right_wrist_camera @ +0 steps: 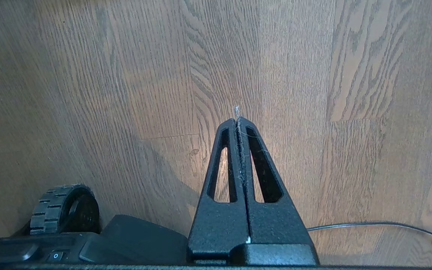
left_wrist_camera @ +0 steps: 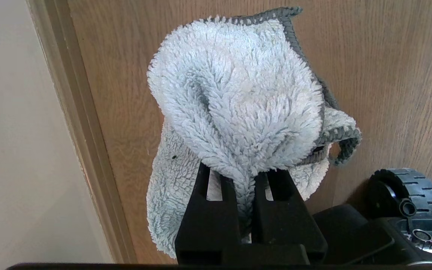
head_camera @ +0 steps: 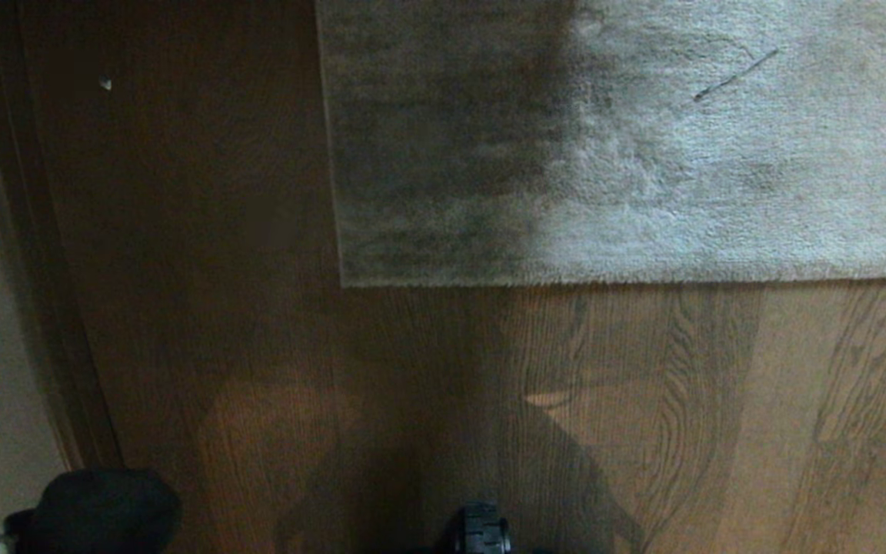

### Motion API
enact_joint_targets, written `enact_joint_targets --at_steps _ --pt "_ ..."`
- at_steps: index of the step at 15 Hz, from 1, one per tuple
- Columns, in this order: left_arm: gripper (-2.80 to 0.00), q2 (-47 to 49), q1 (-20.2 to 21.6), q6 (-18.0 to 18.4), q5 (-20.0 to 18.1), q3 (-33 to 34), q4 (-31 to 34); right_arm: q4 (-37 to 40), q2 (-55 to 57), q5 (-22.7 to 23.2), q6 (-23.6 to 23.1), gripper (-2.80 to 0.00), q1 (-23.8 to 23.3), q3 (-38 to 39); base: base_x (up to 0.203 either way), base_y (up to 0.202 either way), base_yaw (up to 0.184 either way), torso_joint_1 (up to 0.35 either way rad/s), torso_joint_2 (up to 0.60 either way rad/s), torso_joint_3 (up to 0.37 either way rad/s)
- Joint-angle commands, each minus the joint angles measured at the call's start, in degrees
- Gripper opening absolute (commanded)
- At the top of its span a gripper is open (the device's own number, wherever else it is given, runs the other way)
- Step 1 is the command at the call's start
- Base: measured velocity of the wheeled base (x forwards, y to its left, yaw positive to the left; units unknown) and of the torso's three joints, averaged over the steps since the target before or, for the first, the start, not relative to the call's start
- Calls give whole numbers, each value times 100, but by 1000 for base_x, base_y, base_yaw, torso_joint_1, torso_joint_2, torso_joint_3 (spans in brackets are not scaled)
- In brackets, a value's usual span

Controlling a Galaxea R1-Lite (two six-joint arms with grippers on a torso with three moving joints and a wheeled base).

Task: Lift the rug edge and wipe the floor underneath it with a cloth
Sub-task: Lift up the carpet

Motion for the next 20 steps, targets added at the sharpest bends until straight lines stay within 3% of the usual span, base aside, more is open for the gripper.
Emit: enact_joint_targets --at_steps 1,10,16,20 --pt "-280 -2 1 6 -2 0 0 -2 -2 -1 4 -280 2 0 0 0 0 0 0 0" --pt "-280 -2 1 -1 -2 0 0 2 -2 51 -238 -280 2 0 0 0 0 0 0 0" --pt "-280 -2 1 -1 -2 0 0 -11 58 424 -1091 -280 2 -57 0 0 0 0 0 0" --pt "-280 -2 1 -1 -2 0 0 6 974 885 -1078 -280 5 -763 0 0 0 0 0 0"
